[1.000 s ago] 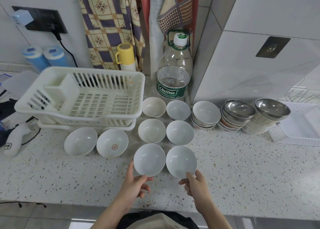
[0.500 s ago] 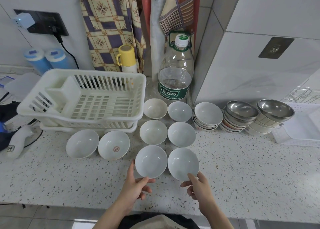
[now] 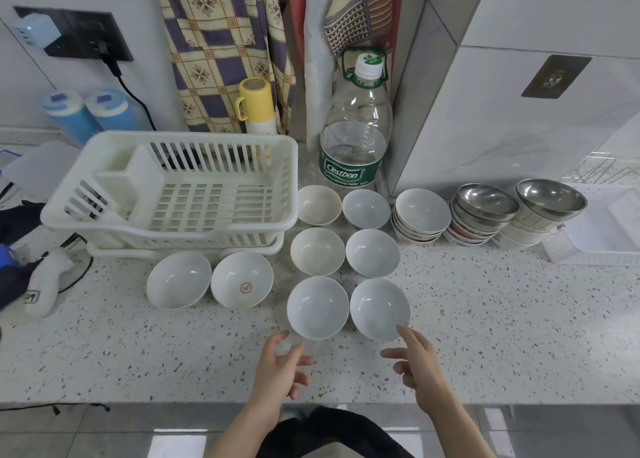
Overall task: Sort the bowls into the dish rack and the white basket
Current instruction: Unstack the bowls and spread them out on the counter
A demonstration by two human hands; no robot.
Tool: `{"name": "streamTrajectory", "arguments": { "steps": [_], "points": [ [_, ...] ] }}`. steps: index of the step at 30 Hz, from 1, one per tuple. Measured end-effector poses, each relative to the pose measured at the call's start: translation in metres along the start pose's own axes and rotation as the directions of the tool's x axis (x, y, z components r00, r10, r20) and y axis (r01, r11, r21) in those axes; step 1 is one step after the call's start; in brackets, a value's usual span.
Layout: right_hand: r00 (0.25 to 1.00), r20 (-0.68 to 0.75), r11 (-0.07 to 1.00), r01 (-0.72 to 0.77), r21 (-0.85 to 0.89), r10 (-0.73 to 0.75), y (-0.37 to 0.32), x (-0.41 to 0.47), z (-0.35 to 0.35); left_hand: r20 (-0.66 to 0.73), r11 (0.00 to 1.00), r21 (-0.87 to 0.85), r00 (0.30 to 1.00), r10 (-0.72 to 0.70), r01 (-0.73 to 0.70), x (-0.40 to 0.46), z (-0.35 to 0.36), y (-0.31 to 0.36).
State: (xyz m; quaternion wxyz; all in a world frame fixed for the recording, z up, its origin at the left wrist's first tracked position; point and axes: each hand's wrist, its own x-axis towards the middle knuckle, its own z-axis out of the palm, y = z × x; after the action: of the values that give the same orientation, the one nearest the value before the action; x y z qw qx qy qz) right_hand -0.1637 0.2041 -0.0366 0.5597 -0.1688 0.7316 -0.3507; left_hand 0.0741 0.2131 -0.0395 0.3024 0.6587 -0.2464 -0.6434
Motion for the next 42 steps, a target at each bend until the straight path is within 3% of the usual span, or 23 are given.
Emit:
{"name": "streamTrajectory", "arguments": {
  "steps": [10,19,23,29,34,42],
  "points": [
    [0.981,-0.19,0.997,0.043,0.069,-0.029,0.013,-0.018,-0.018,-0.017,0.994,0.009,0.994,0.111,-0.111,-0.011,-0.012,0.016],
    [0.949,-0.298,0.97,0.159,0.182,-0.1,-0.023,-0.006,-0.055,0.054,0.958,-0.002,0.956,0.287,-0.288,-0.011,0.03,0.071],
    [0.954,-0.255,0.959,0.209,0.192,-0.156,-0.051,0.013,-0.076,0.121,0.949,0.062,0.947,0.299,-0.308,0.009,0.079,0.099],
    [0.974,-0.119,0.972,0.205,0.115,-0.191,-0.095,0.056,-0.101,0.091,0.913,0.325,0.969,0.229,-0.246,0.063,0.172,0.134],
    [0.983,-0.023,0.981,0.181,0.063,-0.18,-0.123,0.088,-0.109,0.033,0.912,0.338,0.971,0.236,-0.233,0.105,0.227,0.163],
    [0.983,0.098,0.988,0.154,0.024,-0.155,-0.14,0.116,-0.109,-0.06,0.855,0.434,0.938,0.342,-0.284,0.133,0.252,0.172]
  ]
}}
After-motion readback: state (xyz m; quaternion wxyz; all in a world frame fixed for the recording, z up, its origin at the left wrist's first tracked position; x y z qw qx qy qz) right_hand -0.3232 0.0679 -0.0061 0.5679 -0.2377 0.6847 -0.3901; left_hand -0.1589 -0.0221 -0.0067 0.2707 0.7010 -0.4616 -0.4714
